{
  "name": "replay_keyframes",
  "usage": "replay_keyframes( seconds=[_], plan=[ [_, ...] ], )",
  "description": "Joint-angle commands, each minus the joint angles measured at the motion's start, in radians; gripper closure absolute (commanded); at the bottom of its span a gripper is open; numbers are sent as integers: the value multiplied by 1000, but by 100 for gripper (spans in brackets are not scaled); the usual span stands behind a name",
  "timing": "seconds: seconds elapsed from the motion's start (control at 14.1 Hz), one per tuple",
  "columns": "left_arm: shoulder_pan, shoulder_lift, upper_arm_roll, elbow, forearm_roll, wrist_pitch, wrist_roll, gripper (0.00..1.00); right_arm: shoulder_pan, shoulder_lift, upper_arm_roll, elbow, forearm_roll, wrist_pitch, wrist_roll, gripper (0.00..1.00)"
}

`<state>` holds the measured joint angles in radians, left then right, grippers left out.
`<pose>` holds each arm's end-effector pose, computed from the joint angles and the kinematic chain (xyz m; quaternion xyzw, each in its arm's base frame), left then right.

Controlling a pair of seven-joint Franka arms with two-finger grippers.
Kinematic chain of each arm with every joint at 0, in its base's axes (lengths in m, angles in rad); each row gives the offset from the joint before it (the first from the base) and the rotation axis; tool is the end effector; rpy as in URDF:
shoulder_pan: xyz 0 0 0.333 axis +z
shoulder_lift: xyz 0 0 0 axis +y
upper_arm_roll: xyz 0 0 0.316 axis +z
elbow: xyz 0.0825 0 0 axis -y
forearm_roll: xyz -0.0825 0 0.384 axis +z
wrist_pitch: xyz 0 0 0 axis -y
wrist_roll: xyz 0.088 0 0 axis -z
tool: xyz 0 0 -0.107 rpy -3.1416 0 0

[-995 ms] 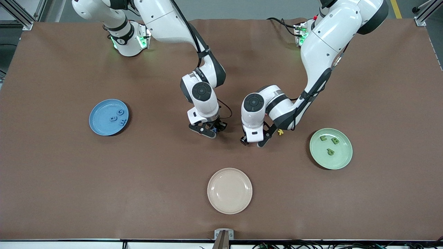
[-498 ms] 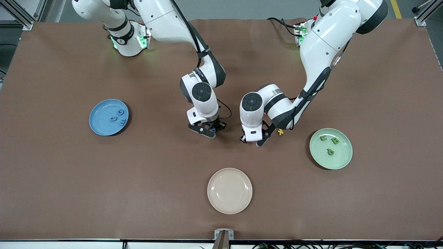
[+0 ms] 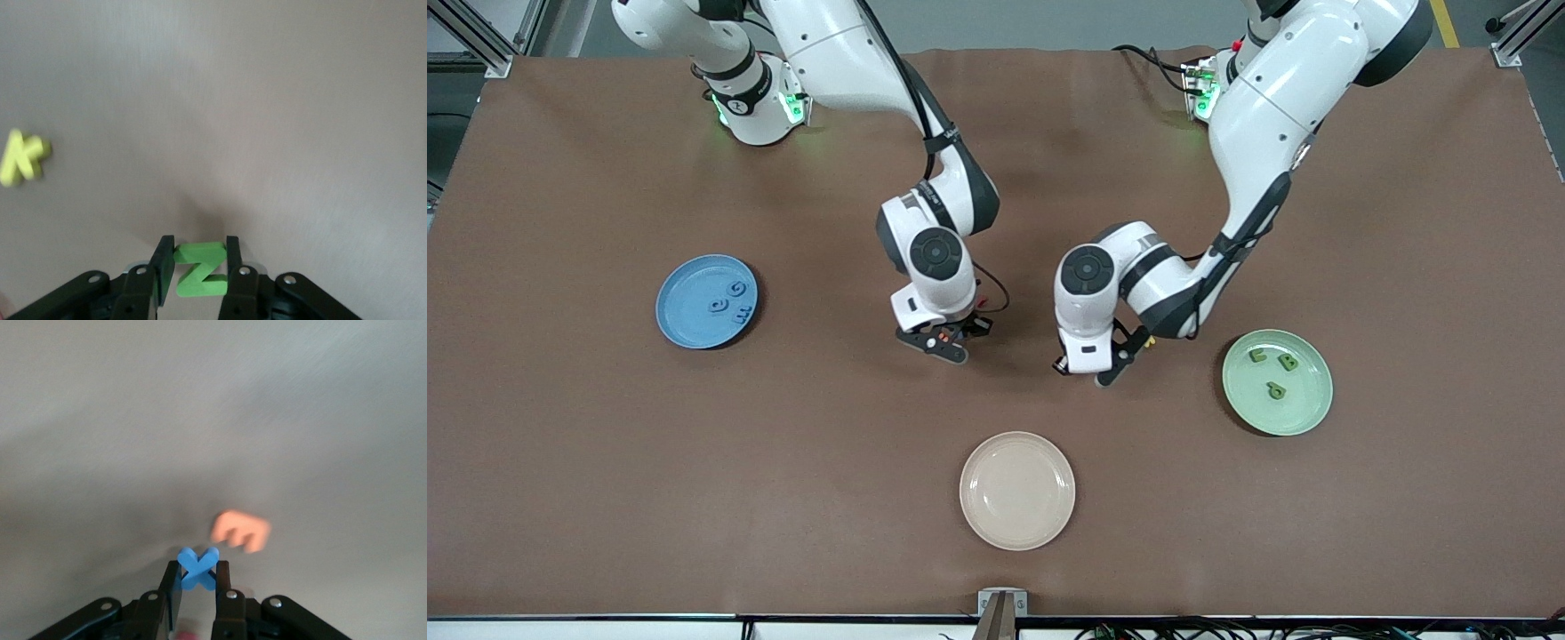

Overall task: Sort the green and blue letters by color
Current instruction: 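Carry the green Z and blue x to their plates with both grippers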

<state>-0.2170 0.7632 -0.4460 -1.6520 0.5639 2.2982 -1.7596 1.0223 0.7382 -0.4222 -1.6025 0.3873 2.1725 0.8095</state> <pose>0.5638 -0.3818 0.1953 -0.9161 -0.3972 -0.0489 0.0242 0.5341 0.4272 0.2165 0.9828 -0.1790 -0.0408 0.0195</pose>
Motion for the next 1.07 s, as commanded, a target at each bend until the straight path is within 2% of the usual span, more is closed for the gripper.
replay_keyframes(
  seconds=[0.0,0.21,0.5,0.64,0.85,1.0],
  plan=[
    [98,-51,-51,-14,-1,-58,115,100,-18,-130,-71,-52,-11,-141,-126,100],
    [287,-80,-187,-20,-1,-130,253,100,-14,-284,-145,-216,-51,-146,-317,100],
    [560,-84,-361,-55,1,-256,504,100,-21,-505,-252,-442,-191,-137,-515,100],
    [671,-87,-402,-100,11,-258,618,100,-21,-603,-337,-528,-246,-137,-631,100],
    [755,-81,-402,-130,21,-256,762,100,-28,-706,-464,-649,-283,-90,-824,100],
    [803,-79,-398,-153,49,-256,862,99,-79,-732,-487,-735,-304,5,-919,100]
  ],
)
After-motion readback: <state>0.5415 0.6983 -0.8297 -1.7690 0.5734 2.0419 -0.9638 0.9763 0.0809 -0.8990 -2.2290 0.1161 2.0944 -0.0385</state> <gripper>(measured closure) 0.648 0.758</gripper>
